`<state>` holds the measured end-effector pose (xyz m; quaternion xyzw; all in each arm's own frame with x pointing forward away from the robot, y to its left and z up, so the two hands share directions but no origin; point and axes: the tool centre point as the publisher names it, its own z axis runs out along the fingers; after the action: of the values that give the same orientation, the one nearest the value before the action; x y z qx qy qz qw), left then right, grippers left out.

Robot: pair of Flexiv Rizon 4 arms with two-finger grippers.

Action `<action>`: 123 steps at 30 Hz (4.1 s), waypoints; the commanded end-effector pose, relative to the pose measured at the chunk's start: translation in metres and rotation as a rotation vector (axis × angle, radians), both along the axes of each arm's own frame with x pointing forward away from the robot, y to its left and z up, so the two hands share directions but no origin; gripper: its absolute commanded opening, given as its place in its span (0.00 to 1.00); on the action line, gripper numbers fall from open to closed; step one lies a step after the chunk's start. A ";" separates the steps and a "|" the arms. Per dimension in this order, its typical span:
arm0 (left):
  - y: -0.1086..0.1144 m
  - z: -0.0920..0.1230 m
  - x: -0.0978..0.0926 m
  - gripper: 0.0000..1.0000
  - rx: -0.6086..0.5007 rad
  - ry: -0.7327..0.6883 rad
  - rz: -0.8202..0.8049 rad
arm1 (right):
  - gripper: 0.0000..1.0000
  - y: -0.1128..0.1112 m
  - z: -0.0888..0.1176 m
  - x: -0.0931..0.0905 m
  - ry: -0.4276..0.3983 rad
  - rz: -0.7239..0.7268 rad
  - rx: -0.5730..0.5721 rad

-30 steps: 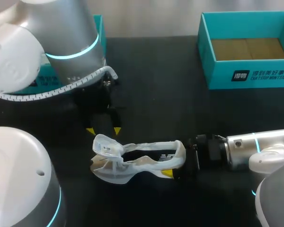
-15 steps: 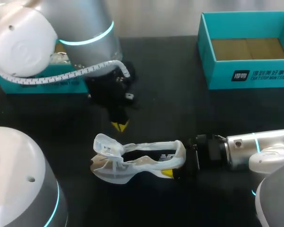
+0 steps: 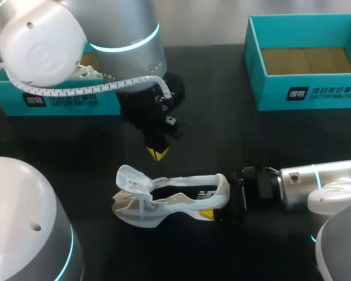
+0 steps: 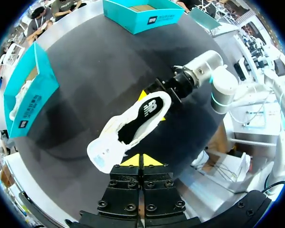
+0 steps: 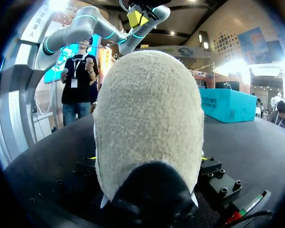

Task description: Take the shoe out of the shoebox, open the shoe tongue, remove and reinsert the insole, then place the shoe into the shoebox

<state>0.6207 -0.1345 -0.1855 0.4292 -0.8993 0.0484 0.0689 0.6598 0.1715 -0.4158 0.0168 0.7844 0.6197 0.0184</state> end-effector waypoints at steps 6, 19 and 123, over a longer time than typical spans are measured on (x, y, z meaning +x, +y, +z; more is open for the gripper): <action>0.000 -0.015 -0.001 0.00 -0.229 -0.033 -0.377 | 0.00 0.000 0.001 0.000 0.001 0.000 -0.004; 0.003 -0.031 -0.001 0.00 -0.343 -0.028 -0.781 | 0.00 0.000 0.001 0.000 0.001 0.000 -0.004; -0.040 -0.203 0.013 0.00 -0.084 0.050 -0.902 | 0.00 0.000 0.001 0.000 0.001 0.000 -0.004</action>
<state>0.6408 -0.1861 -0.3911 -0.0094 -0.9909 0.0326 0.1301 0.6600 0.1721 -0.4149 0.0164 0.7841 0.6202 0.0184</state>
